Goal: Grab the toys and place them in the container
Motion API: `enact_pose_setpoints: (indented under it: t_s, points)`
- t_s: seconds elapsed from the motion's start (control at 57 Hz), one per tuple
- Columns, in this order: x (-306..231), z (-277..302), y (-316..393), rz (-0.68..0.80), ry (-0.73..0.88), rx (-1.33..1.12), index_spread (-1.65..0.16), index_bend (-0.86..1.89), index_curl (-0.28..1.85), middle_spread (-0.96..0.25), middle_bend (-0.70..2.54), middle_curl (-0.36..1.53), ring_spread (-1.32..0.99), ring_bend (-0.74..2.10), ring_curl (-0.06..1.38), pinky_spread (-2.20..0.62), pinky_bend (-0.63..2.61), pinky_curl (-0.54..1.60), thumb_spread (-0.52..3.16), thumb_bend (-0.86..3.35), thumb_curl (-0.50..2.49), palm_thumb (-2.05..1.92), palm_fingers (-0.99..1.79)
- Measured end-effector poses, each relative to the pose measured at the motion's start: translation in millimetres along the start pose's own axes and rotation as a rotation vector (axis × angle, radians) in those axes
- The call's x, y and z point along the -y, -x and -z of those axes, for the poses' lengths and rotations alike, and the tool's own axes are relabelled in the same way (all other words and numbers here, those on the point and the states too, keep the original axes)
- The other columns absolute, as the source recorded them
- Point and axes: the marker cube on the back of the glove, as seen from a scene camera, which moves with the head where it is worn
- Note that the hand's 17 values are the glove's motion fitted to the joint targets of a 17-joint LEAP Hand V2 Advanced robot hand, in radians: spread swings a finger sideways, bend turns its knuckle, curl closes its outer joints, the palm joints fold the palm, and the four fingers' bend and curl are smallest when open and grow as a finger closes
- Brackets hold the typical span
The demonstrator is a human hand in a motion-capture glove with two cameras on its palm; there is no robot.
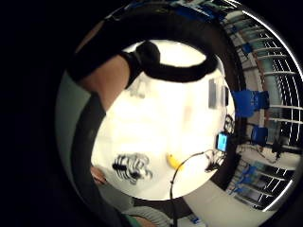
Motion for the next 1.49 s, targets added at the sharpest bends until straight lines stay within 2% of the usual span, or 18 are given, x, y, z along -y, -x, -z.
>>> enact_pose_setpoints:
  t_s: [0.053, 0.158, 0.228, 0.281, 0.351, 0.456, 0.702, 0.79, 0.93, 1.159, 1.229, 1.334, 1.369, 1.404, 1.492]
  points:
    - [-42.0, 6.1, -15.8, 0.024, -0.027, -0.028, -0.4, 0.15, 0.39, -0.19, 0.16, 0.32, -0.12, 0.32, 0.41, 0.02, 1.25, 0.35, 1.29, -0.03, 0.42, -0.01, -0.11]
    - [-122.1, 12.5, -21.0, 0.137, -0.077, 0.115, -0.4, 0.17, 0.38, -0.19, 0.18, 0.32, -0.12, 0.31, 0.41, 0.03, 1.17, 0.33, 1.3, -0.03, 0.38, -0.03, -0.07]
    - [-155.3, -0.7, -45.4, 0.169, -0.09, -0.087, -0.4, 0.18, 0.38, -0.19, 0.18, 0.33, -0.13, 0.3, 0.4, 0.03, 1.13, 0.32, 1.3, -0.03, 0.36, -0.03, -0.03]
    - [-166.0, -10.2, -54.6, 0.097, -0.082, -0.153, -0.4, 0.18, 0.38, -0.19, 0.18, 0.33, -0.13, 0.3, 0.4, 0.03, 1.11, 0.31, 1.3, -0.03, 0.35, -0.03, -0.02]
    - [-168.9, -20.0, -53.3, -0.013, -0.064, -0.067, -0.4, 0.18, 0.37, -0.19, 0.18, 0.33, -0.13, 0.29, 0.4, 0.03, 1.1, 0.31, 1.3, -0.03, 0.34, -0.02, -0.02]
    - [-163.8, -50.0, -53.6, -0.054, -0.03, -0.049, -0.4, 0.18, 0.38, -0.19, 0.18, 0.33, -0.13, 0.29, 0.4, 0.03, 1.08, 0.31, 1.3, -0.03, 0.32, -0.02, -0.02]
    - [-164.6, -192.6, -34.5, -0.009, 0.205, -0.106, -0.41, 0.17, 0.38, -0.19, 0.16, 0.32, -0.14, 0.29, 0.39, 0.03, 1.07, 0.31, 1.3, 0.0, 0.31, 0.04, -0.03]
    - [-168.5, -220.5, -26.5, 0.024, 0.25, -0.077, -0.41, 0.17, 0.38, -0.19, 0.15, 0.31, -0.14, 0.28, 0.39, 0.03, 1.1, 0.32, 1.29, 0.0, 0.32, 0.07, -0.03]
    - [-170.3, -230.4, -17.9, 0.031, 0.234, -0.154, -0.44, 0.24, 0.4, -0.21, 0.14, 0.28, -0.13, 0.23, 0.37, 0.0, 1.21, 0.34, 1.27, 0.0, 0.33, 0.11, 0.05]
    - [-168.6, -237.7, -17.9, 0.039, 0.223, -0.108, -0.46, 0.24, 0.42, -0.23, 0.18, 0.29, -0.17, 0.28, 0.38, -0.09, 1.21, 0.34, 1.26, 0.0, 0.36, 0.19, 0.18]
    - [-166.8, -242.4, -15.7, 0.028, 0.162, -0.101, -0.46, 0.2, 0.41, -0.26, 0.24, 0.31, -0.2, 0.31, 0.38, -0.15, 1.19, 0.33, 1.28, 0.01, 0.37, 0.23, 0.29]
    - [-163.8, -245.4, -12.1, 0.04, -0.006, -0.056, -0.44, 0.07, 0.35, -0.29, 0.33, 0.36, -0.31, 0.54, 0.43, -0.32, 1.26, 0.34, 1.3, 0.09, 0.44, 0.4, 0.71]
    - [-162.7, -245.6, -10.7, 0.038, -0.043, -0.031, -0.44, 0.11, 0.35, -0.3, 0.32, 0.36, -0.35, 0.66, 0.47, -0.35, 1.2, 0.33, 1.25, 0.12, 0.48, 0.48, 0.77]
    - [-161.8, -244.7, -10.4, 0.038, -0.06, -0.015, -0.43, 0.2, 0.38, -0.31, 0.37, 0.39, -0.38, 0.68, 0.48, -0.37, 1.17, 0.34, 1.17, 0.14, 0.52, 0.54, 0.86]
    - [-159.5, -241.1, -10.9, 0.045, -0.068, -0.006, -0.41, 0.23, 0.42, -0.31, 0.43, 0.43, -0.42, 0.74, 0.53, -0.4, 1.12, 0.35, 1.04, 0.14, 0.59, 0.61, 0.93]
